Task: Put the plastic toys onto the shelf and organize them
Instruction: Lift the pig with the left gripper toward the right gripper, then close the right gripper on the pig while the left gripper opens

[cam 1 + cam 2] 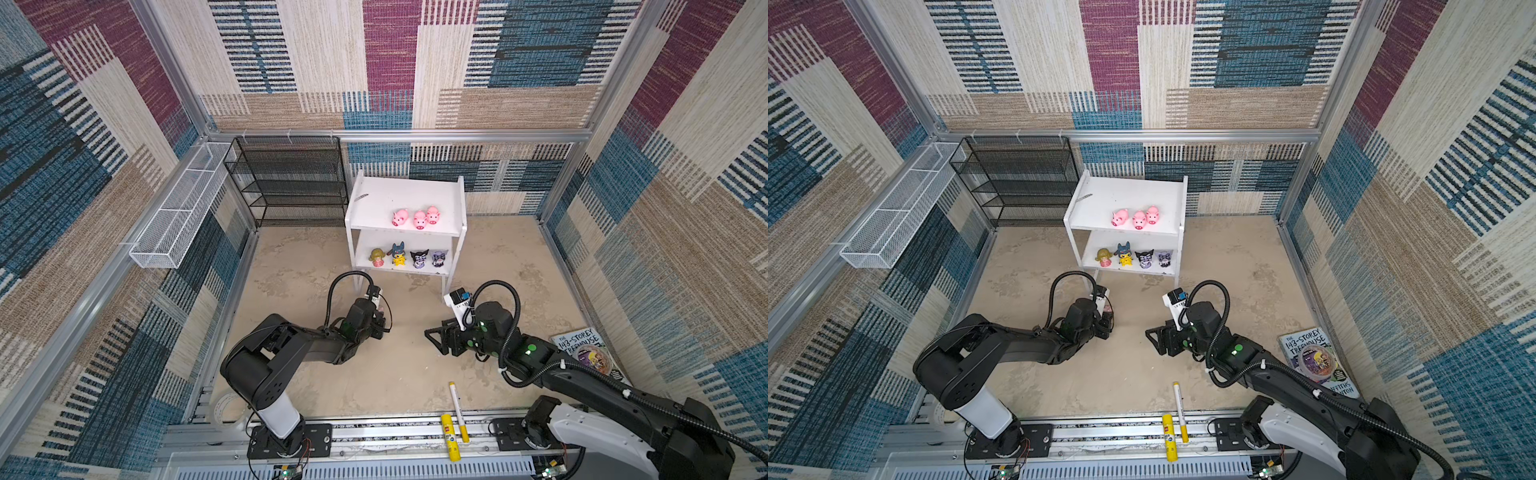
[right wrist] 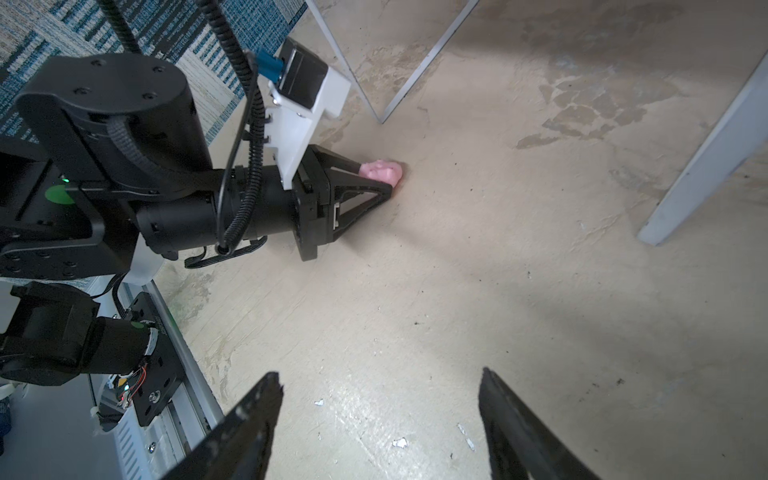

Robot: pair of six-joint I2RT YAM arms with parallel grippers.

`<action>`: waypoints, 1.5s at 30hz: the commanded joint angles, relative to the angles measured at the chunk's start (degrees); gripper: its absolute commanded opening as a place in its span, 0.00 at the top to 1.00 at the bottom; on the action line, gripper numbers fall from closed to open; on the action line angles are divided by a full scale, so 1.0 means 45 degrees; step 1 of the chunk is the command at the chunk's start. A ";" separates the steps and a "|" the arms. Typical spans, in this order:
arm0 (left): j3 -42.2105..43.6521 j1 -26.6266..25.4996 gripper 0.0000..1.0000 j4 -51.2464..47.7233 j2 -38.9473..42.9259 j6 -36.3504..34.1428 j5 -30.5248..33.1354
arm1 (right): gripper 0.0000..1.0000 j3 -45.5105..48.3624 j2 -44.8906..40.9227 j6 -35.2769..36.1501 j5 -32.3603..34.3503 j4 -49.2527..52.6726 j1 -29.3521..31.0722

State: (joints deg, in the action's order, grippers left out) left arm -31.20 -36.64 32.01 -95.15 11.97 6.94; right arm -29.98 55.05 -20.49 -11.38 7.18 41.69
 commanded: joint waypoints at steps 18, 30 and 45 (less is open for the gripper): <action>0.1691 -0.0981 0.80 -0.5960 1.1060 0.0581 -0.5795 | 0.27 -0.0635 -0.0361 0.1306 -0.2942 -0.1473 -0.0010; 0.0474 -0.2329 0.78 -0.6071 1.1075 0.0355 -1.0093 | 0.31 -0.1125 -0.1625 0.3684 -0.7559 -0.0843 -0.0013; -0.0083 -0.2366 0.76 -0.4901 1.1069 0.1088 -1.3098 | 0.30 -0.1048 -0.1029 0.3469 -1.0489 -0.1888 0.0158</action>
State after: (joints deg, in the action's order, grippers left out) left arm -30.96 -47.27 7.55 -44.99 15.29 -48.58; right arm -34.22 49.80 -5.15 -55.79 1.32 42.06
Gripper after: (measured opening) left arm 0.237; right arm 0.706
